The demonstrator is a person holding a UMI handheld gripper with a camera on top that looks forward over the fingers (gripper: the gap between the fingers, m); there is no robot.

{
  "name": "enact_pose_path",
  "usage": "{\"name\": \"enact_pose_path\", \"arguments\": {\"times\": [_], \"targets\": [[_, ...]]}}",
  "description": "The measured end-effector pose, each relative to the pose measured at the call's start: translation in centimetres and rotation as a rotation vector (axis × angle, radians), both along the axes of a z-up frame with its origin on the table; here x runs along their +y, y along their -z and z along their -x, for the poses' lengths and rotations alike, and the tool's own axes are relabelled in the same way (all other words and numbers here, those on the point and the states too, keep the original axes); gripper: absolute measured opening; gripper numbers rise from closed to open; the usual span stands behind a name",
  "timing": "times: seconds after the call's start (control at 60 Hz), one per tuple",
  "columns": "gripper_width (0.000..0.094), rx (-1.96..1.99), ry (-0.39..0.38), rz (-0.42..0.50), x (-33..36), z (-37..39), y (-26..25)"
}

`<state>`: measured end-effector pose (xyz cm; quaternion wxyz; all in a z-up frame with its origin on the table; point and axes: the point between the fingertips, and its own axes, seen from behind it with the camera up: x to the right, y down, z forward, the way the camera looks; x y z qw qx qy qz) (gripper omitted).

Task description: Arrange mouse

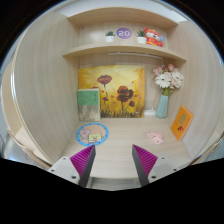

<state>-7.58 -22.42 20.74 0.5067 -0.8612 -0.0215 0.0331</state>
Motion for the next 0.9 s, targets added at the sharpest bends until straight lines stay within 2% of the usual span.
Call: {"name": "enact_pose_path", "arguments": {"times": [0.25, 0.483, 0.683, 0.9], "targets": [[0.0737, -0.05, -0.004, 0.126, -0.8, -3.9, 8.3], [0.0739, -0.119, 0.09, 0.228, -0.4, -14.3, 16.6], [0.0731, -0.14, 0.138, 0.257, 4.4, -21.0, 19.8], [0.0737, -0.137, 0.124, 0.257, 12.7, -24.2, 21.7]]}}
